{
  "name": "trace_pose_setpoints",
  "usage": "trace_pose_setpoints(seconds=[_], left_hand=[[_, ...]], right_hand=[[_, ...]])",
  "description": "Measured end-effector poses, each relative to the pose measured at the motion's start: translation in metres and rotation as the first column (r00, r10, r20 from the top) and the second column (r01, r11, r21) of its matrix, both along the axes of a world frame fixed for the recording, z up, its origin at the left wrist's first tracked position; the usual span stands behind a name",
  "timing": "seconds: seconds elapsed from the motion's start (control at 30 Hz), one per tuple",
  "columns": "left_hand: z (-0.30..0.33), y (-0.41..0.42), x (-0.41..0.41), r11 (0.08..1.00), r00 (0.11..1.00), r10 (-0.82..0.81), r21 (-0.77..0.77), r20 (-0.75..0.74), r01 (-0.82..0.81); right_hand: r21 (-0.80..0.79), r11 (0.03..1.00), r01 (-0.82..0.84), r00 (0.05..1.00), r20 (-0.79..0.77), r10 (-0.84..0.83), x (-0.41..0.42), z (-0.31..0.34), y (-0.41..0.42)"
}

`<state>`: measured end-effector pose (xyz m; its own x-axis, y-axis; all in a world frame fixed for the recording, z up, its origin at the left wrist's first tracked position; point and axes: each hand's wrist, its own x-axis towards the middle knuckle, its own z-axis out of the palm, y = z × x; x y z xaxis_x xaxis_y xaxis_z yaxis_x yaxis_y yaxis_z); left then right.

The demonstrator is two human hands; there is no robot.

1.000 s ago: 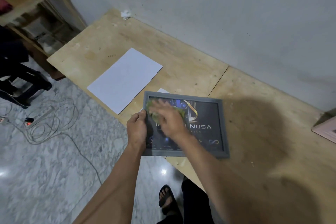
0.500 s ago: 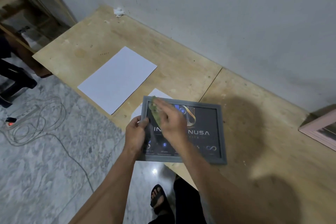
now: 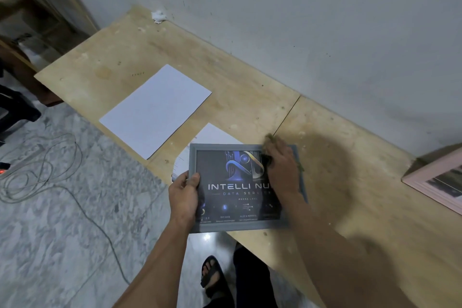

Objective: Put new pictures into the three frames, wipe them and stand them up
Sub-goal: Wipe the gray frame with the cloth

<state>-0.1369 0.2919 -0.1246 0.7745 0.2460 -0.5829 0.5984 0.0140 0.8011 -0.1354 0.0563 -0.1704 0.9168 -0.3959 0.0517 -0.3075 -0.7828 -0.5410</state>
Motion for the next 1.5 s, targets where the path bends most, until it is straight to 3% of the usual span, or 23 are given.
trace_pose_setpoints(seconds=[0.2, 0.27, 0.33, 0.4, 0.47, 0.53, 0.6, 0.7, 0.8, 0.97, 1.03, 1.2, 1.3, 1.37, 1.5], left_hand=[[0.013, 0.000, 0.004, 0.999, 0.998, -0.035, 0.008, 0.043, 0.035], [0.019, 0.002, 0.005, 0.999, 0.999, -0.042, -0.026, 0.028, 0.043], [0.026, 0.007, 0.007, 0.995, 0.998, -0.062, -0.085, -0.030, 0.060], [0.032, 0.012, 0.011, 0.972, 0.986, -0.127, -0.212, -0.112, 0.101], [0.037, 0.015, 0.016, 0.940, 0.966, -0.187, -0.318, -0.176, 0.124], [0.039, 0.016, 0.020, 0.915, 0.959, -0.212, -0.384, -0.191, 0.126], [0.037, 0.017, 0.025, 0.907, 0.969, -0.183, -0.410, -0.164, 0.102], [0.031, 0.020, 0.032, 0.961, 0.990, -0.105, -0.264, -0.095, 0.077], [0.030, 0.014, 0.032, 0.984, 0.984, -0.164, -0.083, -0.066, 0.158], [0.026, 0.005, 0.028, 0.989, 0.993, -0.090, -0.126, -0.070, 0.081], [0.027, 0.010, 0.031, 0.989, 0.995, -0.082, -0.127, -0.063, 0.073], [0.020, 0.012, 0.032, 0.993, 0.995, -0.102, -0.058, 0.000, 0.102], [0.021, 0.010, 0.034, 0.992, 0.992, -0.124, 0.018, 0.037, 0.124], [0.021, 0.011, 0.037, 0.988, 0.988, -0.148, 0.045, 0.049, 0.146], [0.011, 0.011, 0.041, 0.974, 0.972, -0.224, 0.060, 0.064, 0.221]], right_hand=[[0.036, 0.995, 0.094, 0.988, -0.129, -0.088, 0.007, 0.019, -0.029], [0.161, 0.953, 0.258, 0.966, -0.044, -0.254, 0.011, 0.033, -0.021], [0.303, 0.913, 0.274, 0.950, 0.062, -0.306, 0.018, 0.053, 0.000], [0.395, 0.915, 0.076, 0.988, 0.096, -0.123, 0.024, 0.069, 0.030], [0.506, 0.852, -0.132, 0.991, 0.039, 0.130, 0.026, 0.069, 0.070], [0.496, 0.822, -0.280, 0.944, -0.014, 0.330, 0.019, 0.055, 0.109], [0.439, 0.816, -0.377, 0.915, 0.038, 0.402, -0.001, 0.044, 0.138], [0.402, 0.785, -0.471, 0.879, 0.134, 0.458, -0.047, 0.042, 0.151], [0.301, 0.755, -0.582, 0.812, 0.169, 0.558, -0.087, 0.034, 0.145], [0.163, 0.696, -0.699, 0.712, 0.076, 0.698, -0.102, 0.017, 0.093], [0.103, 0.737, -0.668, 0.743, 0.027, 0.669, -0.117, 0.005, 0.056], [0.126, 0.871, -0.474, 0.878, -0.008, 0.479, -0.129, 0.010, -0.013], [0.195, 0.944, -0.268, 0.963, 0.089, 0.255, -0.089, 0.031, -0.025], [0.159, 0.978, -0.136, 0.987, 0.111, 0.120, -0.043, 0.042, -0.037], [0.159, 0.978, -0.135, 0.986, -0.079, 0.149, 0.012, 0.032, -0.053]])
